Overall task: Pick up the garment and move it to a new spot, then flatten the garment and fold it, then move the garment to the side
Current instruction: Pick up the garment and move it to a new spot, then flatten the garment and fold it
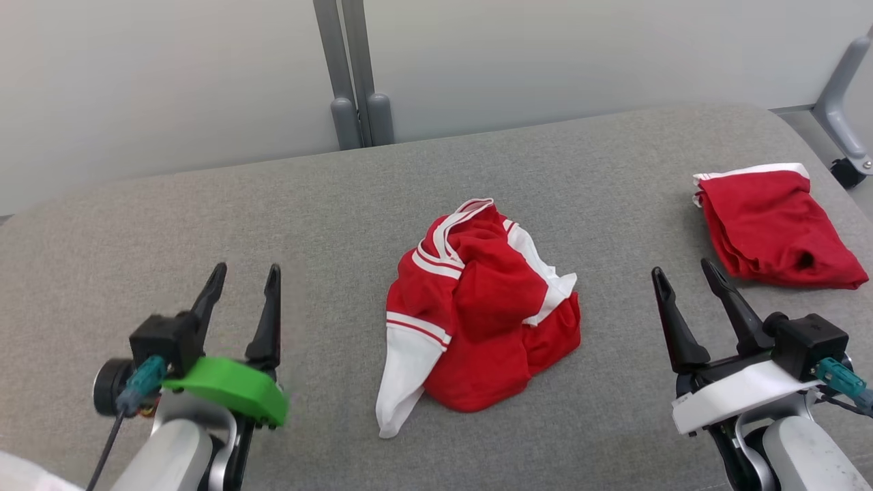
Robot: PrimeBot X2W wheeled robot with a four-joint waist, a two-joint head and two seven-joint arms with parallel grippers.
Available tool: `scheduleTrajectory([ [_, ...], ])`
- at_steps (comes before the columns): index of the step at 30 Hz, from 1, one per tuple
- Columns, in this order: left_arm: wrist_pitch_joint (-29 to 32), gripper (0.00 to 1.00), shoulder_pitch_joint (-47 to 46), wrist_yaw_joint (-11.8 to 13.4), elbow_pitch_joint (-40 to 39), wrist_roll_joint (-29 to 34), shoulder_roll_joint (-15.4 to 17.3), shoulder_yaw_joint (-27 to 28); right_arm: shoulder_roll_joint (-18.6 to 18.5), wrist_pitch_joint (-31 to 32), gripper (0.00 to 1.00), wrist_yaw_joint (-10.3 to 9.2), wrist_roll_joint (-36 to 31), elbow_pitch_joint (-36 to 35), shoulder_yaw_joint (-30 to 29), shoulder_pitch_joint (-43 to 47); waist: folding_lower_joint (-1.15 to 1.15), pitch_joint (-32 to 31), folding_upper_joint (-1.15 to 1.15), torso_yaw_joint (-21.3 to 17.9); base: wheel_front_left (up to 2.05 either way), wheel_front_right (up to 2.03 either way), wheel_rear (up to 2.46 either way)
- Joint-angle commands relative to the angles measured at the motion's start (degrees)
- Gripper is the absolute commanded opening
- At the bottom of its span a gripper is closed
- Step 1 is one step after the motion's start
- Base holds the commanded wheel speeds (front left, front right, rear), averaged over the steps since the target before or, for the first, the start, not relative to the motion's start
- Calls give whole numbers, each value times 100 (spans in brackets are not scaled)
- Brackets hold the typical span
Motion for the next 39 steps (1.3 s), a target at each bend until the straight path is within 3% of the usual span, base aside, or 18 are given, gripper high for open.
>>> scheduleTrajectory([
  [1,-50,100,271,79,-132,58,62,78,23,-14,100,2,-49,-37,-60,85,0,23,0,3,0,0,0],
  [7,-78,100,995,276,-657,474,-5,665,36,-14,100,2,-60,-2,-233,149,0,98,0,38,0,0,0],
  [12,-76,100,1464,194,-1016,974,-253,1295,36,-14,100,2,-99,15,-332,90,0,168,0,55,0,0,0],
  [27,-78,100,2064,-432,-1193,1887,-1209,2318,21,-14,100,2,-21,-30,-228,-17,0,196,0,58,0,0,0],
  [39,-77,100,2026,-855,-1128,2214,-1570,2725,-20,-13,100,2,43,-21,-187,39,0,169,0,149,0,0,0],
])
